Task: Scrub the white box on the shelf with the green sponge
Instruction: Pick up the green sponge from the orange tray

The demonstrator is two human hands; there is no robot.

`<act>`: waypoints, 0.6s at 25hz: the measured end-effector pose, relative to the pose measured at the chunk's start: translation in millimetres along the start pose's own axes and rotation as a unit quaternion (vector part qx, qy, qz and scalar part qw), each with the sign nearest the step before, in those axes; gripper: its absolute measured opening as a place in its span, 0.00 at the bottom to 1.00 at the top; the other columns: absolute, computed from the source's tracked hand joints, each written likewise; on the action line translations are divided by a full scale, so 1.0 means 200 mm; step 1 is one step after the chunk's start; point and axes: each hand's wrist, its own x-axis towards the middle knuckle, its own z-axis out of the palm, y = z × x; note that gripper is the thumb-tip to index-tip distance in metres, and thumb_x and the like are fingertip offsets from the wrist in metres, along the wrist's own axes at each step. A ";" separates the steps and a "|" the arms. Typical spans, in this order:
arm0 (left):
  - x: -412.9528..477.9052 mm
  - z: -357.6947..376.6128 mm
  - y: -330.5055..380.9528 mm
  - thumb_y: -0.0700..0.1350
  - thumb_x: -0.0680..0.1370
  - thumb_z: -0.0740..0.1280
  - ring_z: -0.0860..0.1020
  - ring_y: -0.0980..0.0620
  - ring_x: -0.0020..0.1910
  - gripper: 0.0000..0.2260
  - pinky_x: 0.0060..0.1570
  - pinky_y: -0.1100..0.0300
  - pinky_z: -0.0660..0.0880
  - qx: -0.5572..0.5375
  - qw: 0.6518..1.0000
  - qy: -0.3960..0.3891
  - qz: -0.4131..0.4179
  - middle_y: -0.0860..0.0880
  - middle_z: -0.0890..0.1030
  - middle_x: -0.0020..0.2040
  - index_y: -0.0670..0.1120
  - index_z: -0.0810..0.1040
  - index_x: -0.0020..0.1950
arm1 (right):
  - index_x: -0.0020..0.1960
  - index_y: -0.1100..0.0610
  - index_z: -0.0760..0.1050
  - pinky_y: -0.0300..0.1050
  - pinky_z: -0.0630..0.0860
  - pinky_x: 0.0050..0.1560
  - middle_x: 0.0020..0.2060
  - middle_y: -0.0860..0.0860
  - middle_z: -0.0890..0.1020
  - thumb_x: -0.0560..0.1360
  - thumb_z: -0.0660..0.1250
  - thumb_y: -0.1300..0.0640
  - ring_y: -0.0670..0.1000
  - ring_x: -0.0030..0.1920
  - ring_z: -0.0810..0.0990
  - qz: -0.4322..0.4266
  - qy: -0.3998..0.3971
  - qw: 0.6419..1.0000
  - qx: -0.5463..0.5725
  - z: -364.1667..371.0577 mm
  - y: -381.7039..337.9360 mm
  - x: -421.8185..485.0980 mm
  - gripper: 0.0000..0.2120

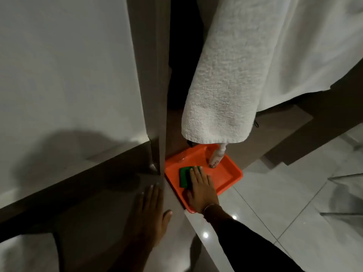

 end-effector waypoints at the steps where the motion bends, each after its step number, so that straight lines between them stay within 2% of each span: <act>1: 0.02 0.04 0.00 0.67 0.78 0.52 0.59 0.41 0.81 0.39 0.78 0.39 0.60 -0.013 1.000 -0.011 -0.015 0.42 0.57 0.83 0.46 0.52 0.83 | 0.81 0.55 0.48 0.59 0.43 0.78 0.82 0.55 0.50 0.73 0.60 0.44 0.57 0.81 0.45 -0.010 -0.017 1.000 -0.011 0.03 0.02 0.07 0.42; 4: 0.05 0.16 -0.01 0.66 0.79 0.52 0.56 0.42 0.83 0.38 0.79 0.41 0.57 -0.005 0.999 0.028 -0.020 0.43 0.54 0.84 0.44 0.50 0.83 | 0.82 0.55 0.45 0.59 0.42 0.79 0.82 0.55 0.49 0.70 0.63 0.45 0.57 0.81 0.43 -0.035 -0.060 0.996 -0.051 0.10 0.07 0.20 0.46; 7: 0.06 0.17 -0.01 0.66 0.79 0.51 0.56 0.42 0.82 0.38 0.78 0.42 0.55 0.000 1.000 0.010 -0.024 0.43 0.55 0.84 0.45 0.52 0.82 | 0.82 0.56 0.47 0.55 0.40 0.78 0.81 0.56 0.52 0.80 0.58 0.51 0.58 0.81 0.47 -0.030 -0.047 0.997 -0.053 0.20 0.06 0.22 0.35; 10: 0.07 0.17 -0.01 0.66 0.79 0.50 0.58 0.42 0.82 0.38 0.78 0.42 0.54 0.011 0.999 0.013 -0.028 0.42 0.57 0.83 0.43 0.55 0.82 | 0.81 0.58 0.53 0.55 0.48 0.78 0.80 0.57 0.60 0.83 0.54 0.57 0.59 0.80 0.55 -0.018 -0.018 0.999 -0.040 0.22 0.05 0.24 0.27; 13: 0.05 0.14 0.00 0.66 0.79 0.50 0.58 0.42 0.82 0.38 0.78 0.42 0.56 0.005 0.999 0.007 -0.033 0.42 0.56 0.83 0.43 0.54 0.82 | 0.80 0.59 0.56 0.58 0.56 0.78 0.78 0.59 0.63 0.81 0.46 0.58 0.61 0.79 0.57 -0.027 -0.021 0.998 -0.047 0.17 0.05 0.24 0.27; 15: 0.00 0.08 0.00 0.67 0.80 0.49 0.56 0.42 0.82 0.38 0.79 0.42 0.58 -0.002 0.999 0.003 -0.040 0.43 0.54 0.84 0.44 0.51 0.82 | 0.80 0.59 0.55 0.58 0.56 0.78 0.79 0.59 0.61 0.82 0.48 0.59 0.62 0.79 0.56 -0.026 -0.015 0.998 -0.047 0.10 0.02 0.19 0.26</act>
